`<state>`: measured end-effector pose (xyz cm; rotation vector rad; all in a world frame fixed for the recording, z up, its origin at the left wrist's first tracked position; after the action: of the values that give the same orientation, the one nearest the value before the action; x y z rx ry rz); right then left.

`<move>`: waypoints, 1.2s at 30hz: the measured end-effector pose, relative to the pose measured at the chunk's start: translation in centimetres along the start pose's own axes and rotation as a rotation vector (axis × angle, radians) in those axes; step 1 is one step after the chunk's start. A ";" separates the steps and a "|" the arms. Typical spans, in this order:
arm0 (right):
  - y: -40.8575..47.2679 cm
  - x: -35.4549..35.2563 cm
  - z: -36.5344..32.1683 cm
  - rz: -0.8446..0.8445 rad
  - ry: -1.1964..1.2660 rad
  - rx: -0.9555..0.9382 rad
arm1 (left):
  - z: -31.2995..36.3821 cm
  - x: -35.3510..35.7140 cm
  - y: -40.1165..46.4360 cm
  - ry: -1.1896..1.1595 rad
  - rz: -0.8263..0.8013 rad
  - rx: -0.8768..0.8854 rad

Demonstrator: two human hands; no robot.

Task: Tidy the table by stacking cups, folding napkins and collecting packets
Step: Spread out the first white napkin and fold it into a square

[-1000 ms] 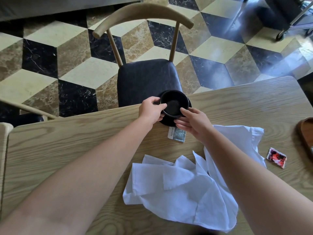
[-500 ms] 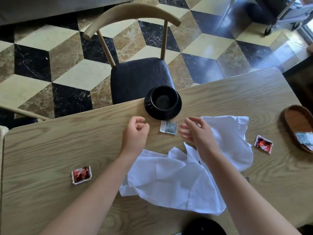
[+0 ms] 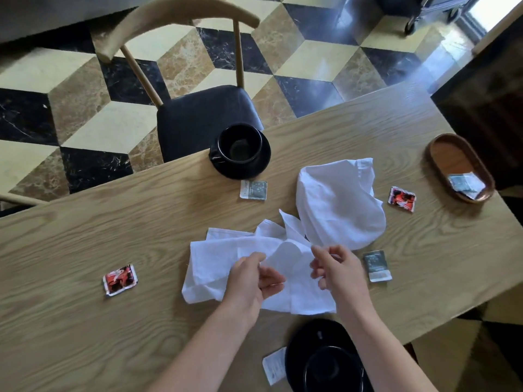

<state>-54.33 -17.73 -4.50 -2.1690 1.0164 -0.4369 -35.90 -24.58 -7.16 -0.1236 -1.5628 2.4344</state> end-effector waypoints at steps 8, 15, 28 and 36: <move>-3.7 5.8 6.3 -0.087 0.864 0.720 | -3.0 1.8 0.8 -0.397 -0.071 -0.311; -2.8 7.9 7.3 0.056 1.177 0.748 | -1.8 2.3 1.1 -0.459 -0.051 -0.244; -3.8 1.1 2.7 0.085 1.194 0.529 | 2.1 3.8 -3.7 -0.588 -0.252 0.067; -6.5 -1.9 -0.3 0.002 1.274 0.434 | 5.4 4.5 -10.3 -0.480 -0.345 0.270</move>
<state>-52.19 -13.48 0.26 -1.3478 1.3288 -1.9578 -39.70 -24.09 4.71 0.7624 -1.2538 2.4621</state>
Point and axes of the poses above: each hand's wrist, its own y-axis towards the middle knuckle, its own x-axis out of the palm, z = x × y, the point moved 8 cm from there along y, towards the middle knuckle, and after that the axes turned 14 degrees about y, right-handed, at the moved point
